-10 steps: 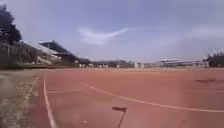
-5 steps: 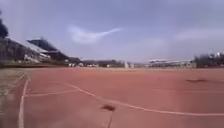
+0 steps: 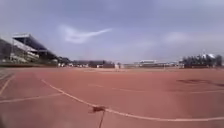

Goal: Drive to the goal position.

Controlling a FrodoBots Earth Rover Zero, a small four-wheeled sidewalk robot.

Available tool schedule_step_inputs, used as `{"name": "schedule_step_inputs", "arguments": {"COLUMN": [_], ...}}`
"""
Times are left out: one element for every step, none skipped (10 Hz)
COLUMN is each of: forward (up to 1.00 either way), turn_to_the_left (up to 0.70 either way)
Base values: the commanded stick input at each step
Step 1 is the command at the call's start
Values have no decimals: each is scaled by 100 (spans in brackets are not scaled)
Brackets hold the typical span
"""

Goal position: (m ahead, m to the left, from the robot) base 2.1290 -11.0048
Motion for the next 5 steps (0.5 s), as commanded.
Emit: {"name": "schedule_step_inputs", "arguments": {"forward": [70,70,70,70,70], "turn_to_the_left": [-35,-35,-35,-35,-35]}}
